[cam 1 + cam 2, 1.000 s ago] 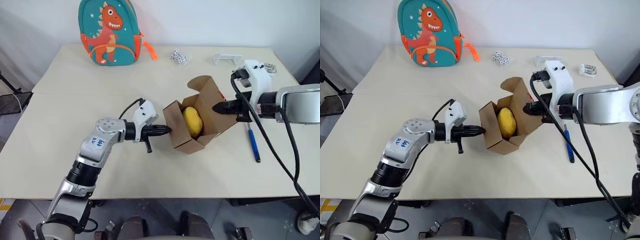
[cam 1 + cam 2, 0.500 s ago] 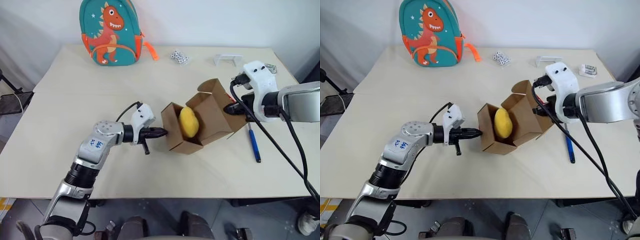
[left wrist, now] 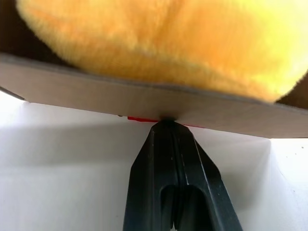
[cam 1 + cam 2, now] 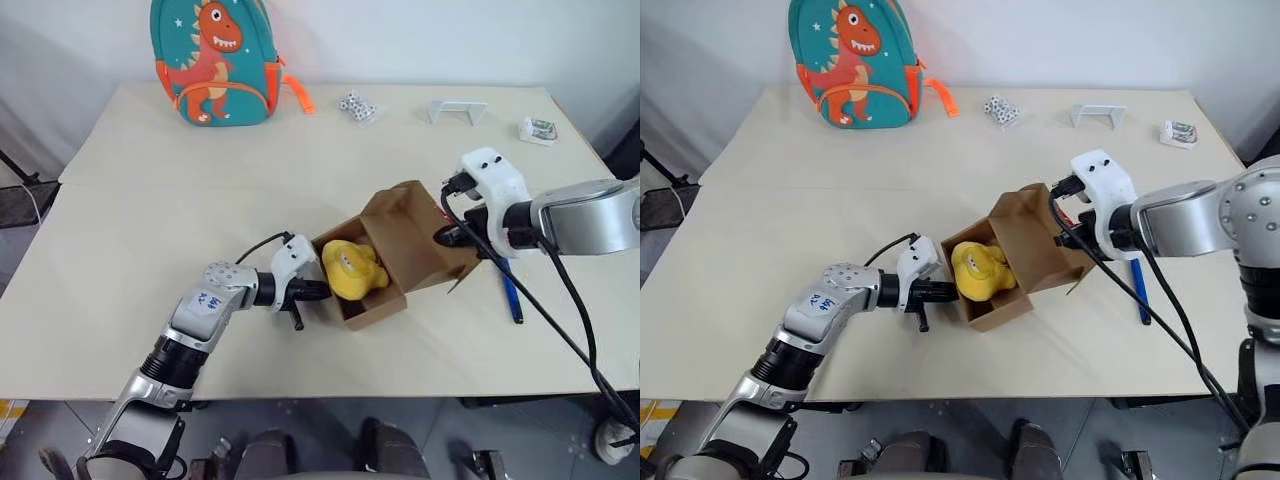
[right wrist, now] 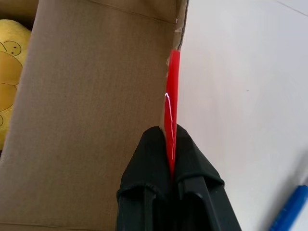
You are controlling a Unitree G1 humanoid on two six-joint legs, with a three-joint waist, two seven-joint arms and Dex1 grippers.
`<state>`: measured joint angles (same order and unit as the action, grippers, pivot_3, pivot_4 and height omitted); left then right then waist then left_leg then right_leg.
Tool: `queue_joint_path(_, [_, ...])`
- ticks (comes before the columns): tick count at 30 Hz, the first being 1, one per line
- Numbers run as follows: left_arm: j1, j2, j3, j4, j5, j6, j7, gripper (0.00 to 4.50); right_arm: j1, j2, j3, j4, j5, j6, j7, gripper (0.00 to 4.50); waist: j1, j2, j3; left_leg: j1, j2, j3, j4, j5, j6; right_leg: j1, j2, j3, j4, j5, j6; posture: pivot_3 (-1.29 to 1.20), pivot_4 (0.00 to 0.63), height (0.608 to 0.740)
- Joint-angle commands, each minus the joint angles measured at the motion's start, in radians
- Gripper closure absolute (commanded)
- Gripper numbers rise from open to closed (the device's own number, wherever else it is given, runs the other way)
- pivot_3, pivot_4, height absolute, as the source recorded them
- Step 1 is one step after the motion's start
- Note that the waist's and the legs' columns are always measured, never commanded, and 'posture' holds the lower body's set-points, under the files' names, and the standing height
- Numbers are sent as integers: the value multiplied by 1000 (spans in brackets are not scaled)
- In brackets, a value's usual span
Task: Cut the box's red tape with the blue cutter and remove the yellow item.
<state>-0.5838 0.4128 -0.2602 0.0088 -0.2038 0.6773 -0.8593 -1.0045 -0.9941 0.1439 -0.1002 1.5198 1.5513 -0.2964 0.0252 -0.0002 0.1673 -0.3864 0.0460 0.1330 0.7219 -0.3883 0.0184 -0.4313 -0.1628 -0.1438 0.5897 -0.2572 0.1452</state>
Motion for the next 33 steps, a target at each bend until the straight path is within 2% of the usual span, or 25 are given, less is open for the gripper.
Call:
queue_joint_path(1, [-10,-1,2,-28,0,-15,5,4500,46,-8,-56,-43,7,21,15,3847,0,0,0,0,0,0,0,0,0,0,0,0,0,0,0,0,150,740])
queue_joint_path(6, [-26,18,23,-60,-16,0,-5,4500,93,5,-106,-67,-46,11,36,2143,-3,0,0,0,0,0,0,0,0,0,0,0,0,0,0,0,150,740])
queue_joint_path(10, [-33,32,35,-60,-19,-4,-6,4500,129,-8,-138,-129,-147,-30,118,940,-4,0,0,0,0,0,0,0,-1,0,0,0,0,0,0,0,150,740])
queue_joint_path(11, [-33,37,39,-61,-19,-4,-6,4500,142,-7,-161,-136,-167,-56,142,744,-3,0,0,0,0,0,0,0,-1,0,0,0,0,0,0,0,150,740])
queue_joint_path(13, [-29,54,49,-65,-22,-10,-14,4500,158,-14,-215,-143,-202,-104,204,78,-3,0,0,0,0,0,0,0,-1,0,0,0,0,0,0,0,150,740])
queue_joint_path(16, [-28,80,60,-65,-21,-21,-25,4500,185,-33,-284,-176,-259,-193,330,32,-2,1,0,0,0,0,-1,0,-1,0,0,0,0,0,0,0,150,740])
queue_joint_path(20, [-35,117,106,-49,-37,-57,-52,4500,239,-69,-375,-171,-293,-227,428,32,0,0,0,0,0,0,-1,0,-1,0,0,0,-1,0,0,0,150,740])
queue_joint_path(23, [-56,168,193,3,-89,-137,-127,4500,333,-94,-482,-194,-356,-347,582,32,-1,0,1,0,0,0,-1,0,-1,0,1,0,-1,0,0,0,150,740])
queue_joint_path(25, [-64,203,263,45,-157,-178,-212,4500,399,-61,-563,-209,-394,-464,681,32,-2,0,1,0,0,1,-1,0,-1,0,1,0,-1,0,0,0,150,740])
queue_joint_path(28, [-55,235,326,92,-212,-212,-284,3925,453,19,-671,-216,-388,-603,801,0,-8,0,1,1,0,2,-1,0,-1,0,1,0,-1,0,0,0,150,740])
queue_joint_path(30, [-42,264,345,131,-211,-252,-319,3347,476,63,-719,-216,-410,-685,835,0,-8,0,1,2,0,2,-1,0,-1,1,1,1,0,0,0,0,150,740])
queue_joint_path(33, [18,365,416,240,-203,-354,-408,2475,589,81,-756,-264,-431,-779,1033,0,-9,0,1,3,0,2,-2,1,-1,1,1,1,0,0,0,0,150,740])
